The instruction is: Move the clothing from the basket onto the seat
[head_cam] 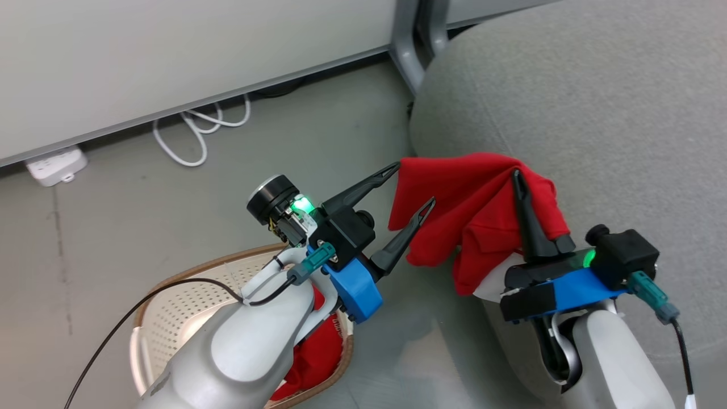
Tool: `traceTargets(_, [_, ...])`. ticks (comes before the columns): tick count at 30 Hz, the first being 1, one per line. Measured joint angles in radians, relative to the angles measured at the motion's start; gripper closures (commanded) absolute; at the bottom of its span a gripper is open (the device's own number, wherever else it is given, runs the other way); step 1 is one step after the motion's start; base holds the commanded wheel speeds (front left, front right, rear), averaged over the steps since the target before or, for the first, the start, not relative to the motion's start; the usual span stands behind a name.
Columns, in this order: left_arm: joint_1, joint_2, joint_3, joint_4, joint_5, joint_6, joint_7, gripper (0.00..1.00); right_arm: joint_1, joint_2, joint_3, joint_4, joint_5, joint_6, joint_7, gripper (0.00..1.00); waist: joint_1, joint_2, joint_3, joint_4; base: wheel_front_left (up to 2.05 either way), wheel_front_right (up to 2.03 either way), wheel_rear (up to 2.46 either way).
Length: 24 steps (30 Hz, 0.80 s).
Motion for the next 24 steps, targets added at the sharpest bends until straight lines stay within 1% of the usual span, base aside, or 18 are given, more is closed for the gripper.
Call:
traceTargets(6, [-0.004,0.005,-0.033,0.011,-0.009,-0.003,0.000,0.00,0.026,0.000,-0.059,-0.023,0.014,0.000,0.000,1.00,0.0000,0.0000,0.022,-0.081,0.00,0.00,0.00])
traceTargets(14, [-0.008,0.005,-0.089,0.021,-0.026,-0.004,0.001,0.00,0.056,0.000,-0.086,-0.027,0.031,0.000,0.000,1.00,0.0000,0.0000,0.049,-0.162,0.00,0.00,0.00])
traceTargets(19, [-0.011,0.007,-0.105,0.026,-0.037,-0.005,0.001,0.00,0.065,0.000,-0.089,-0.031,0.038,0.000,0.000,1.00,0.0000,0.0000,0.059,-0.183,0.00,0.00,0.00])
traceTargets(24, [-0.020,0.009,-0.111,0.027,-0.050,-0.005,0.001,0.00,0.068,0.000,-0.095,-0.030,0.041,0.000,0.000,1.00,0.0000,0.0000,0.060,-0.179,0.00,0.00,0.00])
